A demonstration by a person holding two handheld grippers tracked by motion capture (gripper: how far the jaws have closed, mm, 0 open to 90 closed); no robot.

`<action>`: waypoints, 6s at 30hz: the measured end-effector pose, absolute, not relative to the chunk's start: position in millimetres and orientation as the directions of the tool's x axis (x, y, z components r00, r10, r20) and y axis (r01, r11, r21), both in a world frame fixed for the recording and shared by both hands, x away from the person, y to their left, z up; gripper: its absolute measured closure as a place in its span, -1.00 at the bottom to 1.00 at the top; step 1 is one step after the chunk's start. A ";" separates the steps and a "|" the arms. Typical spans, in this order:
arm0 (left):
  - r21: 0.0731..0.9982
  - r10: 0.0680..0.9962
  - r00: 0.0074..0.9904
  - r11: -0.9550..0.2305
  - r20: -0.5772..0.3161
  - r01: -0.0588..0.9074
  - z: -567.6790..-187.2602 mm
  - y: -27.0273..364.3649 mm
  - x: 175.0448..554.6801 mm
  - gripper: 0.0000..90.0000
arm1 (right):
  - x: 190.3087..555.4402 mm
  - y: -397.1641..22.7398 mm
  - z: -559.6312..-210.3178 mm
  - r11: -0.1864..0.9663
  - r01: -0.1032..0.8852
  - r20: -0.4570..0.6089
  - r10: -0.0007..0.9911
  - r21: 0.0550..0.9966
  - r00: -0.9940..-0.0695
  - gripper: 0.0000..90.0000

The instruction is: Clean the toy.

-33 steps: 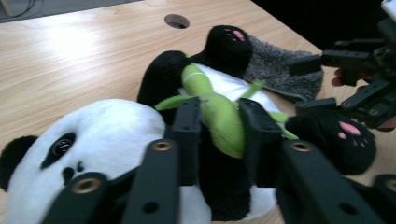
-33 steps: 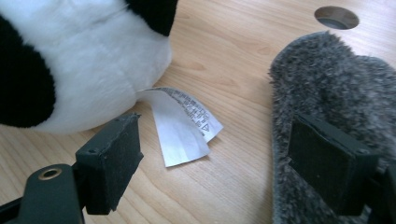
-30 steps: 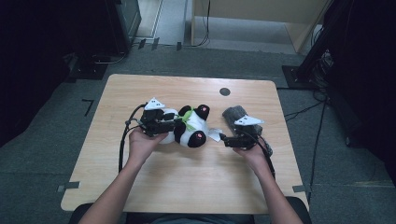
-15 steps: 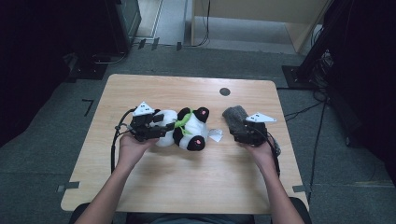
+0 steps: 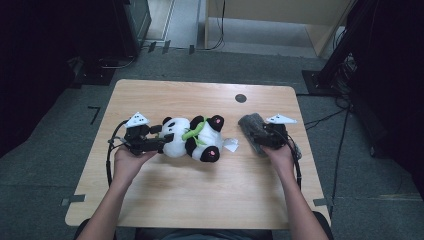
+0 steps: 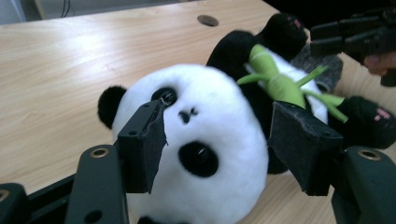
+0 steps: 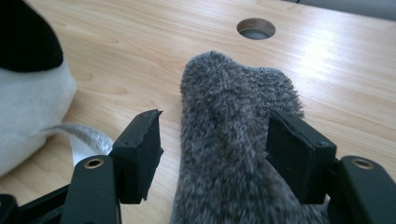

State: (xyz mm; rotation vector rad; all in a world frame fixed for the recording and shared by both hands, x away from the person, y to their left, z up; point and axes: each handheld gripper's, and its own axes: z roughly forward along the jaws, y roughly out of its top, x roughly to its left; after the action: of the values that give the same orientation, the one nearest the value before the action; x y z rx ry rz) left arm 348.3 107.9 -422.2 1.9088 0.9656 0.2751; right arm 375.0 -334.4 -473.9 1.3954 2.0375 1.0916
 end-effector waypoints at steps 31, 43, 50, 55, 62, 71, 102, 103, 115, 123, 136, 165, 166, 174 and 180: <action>0.820 0.728 0.662 -0.264 -0.175 0.507 -460.6 108.6 344.7 -0.72 | 404.3 -331.8 -500.6 0.226 0.623 0.052 0.918 0.749 -0.394 -0.03; 0.817 0.713 0.666 -0.239 -0.219 0.524 -475.4 104.9 356.9 -0.85 | 406.0 -331.3 -509.9 0.284 0.628 0.000 0.911 0.725 -0.413 0.07; 0.816 0.699 0.691 -0.282 -0.185 0.504 -488.2 101.9 356.2 -0.96 | 406.5 -333.8 -512.9 0.263 0.628 0.022 0.913 0.733 -0.408 0.13; 0.827 0.699 0.688 -0.260 -0.194 0.498 -491.7 103.1 354.5 -0.92 | 406.6 -334.3 -513.3 0.265 0.626 0.019 0.913 0.734 -0.408 0.17; 0.826 0.700 0.688 -0.261 -0.194 0.499 -492.7 104.9 353.6 -0.75 | 406.4 -335.1 -512.6 0.262 0.630 0.020 0.915 0.731 -0.403 0.35; 0.819 0.707 0.679 -0.263 -0.197 0.511 -491.7 104.6 352.3 -0.70 | 407.6 -338.4 -508.4 0.230 0.654 0.053 0.922 0.720 -0.383 0.57; 0.812 0.729 0.654 -0.248 -0.203 0.529 -490.3 100.9 346.0 -0.70 | 383.6 -317.5 -448.1 0.206 0.624 0.152 0.869 0.754 -0.470 0.58; 0.811 0.728 0.655 -0.249 -0.204 0.529 -490.2 100.9 346.2 -0.70 | 382.6 -316.0 -445.5 0.208 0.616 0.146 0.868 0.760 -0.474 0.58; 0.803 0.731 0.652 -0.257 -0.203 0.538 -488.2 99.0 348.3 -0.86 | 378.8 -303.5 -424.8 0.235 0.611 0.155 0.843 0.756 -0.516 0.58; 0.821 0.734 0.654 -0.251 -0.184 0.514 -482.2 97.1 357.2 -1.00 | 379.8 -281.5 -398.0 0.264 0.603 0.148 0.825 0.753 -0.546 0.58; 0.819 0.708 0.684 -0.280 -0.177 0.501 -487.8 97.4 359.0 -0.85 | 379.9 -244.3 -366.3 0.318 0.568 0.132 0.779 0.759 -0.613 0.59; 0.825 0.719 0.671 -0.261 -0.181 0.502 -486.9 97.8 353.3 -0.65 | 440.0 -103.5 -369.2 0.482 0.530 0.131 0.642 0.698 -0.755 0.53; 0.825 0.719 0.672 -0.262 -0.180 0.501 -487.0 97.8 353.2 -0.65 | 441.7 -99.0 -371.7 0.486 0.530 0.132 0.638 0.695 -0.759 0.53; 0.822 0.722 0.671 -0.273 -0.168 0.500 -486.5 97.5 352.3 -0.65 | 448.0 -76.6 -394.1 0.536 0.544 0.138 0.619 0.646 -0.773 0.51; 0.822 0.722 0.670 -0.271 -0.170 0.500 -486.8 97.6 352.3 -0.65 | 447.8 -73.9 -396.4 0.530 0.536 0.162 0.596 0.656 -0.787 0.41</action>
State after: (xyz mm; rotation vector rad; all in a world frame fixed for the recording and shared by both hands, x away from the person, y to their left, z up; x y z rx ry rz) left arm 352.3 97.6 -486.8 1.9381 0.9535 0.2949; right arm 447.8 -73.9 -396.4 0.9919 2.6755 1.1037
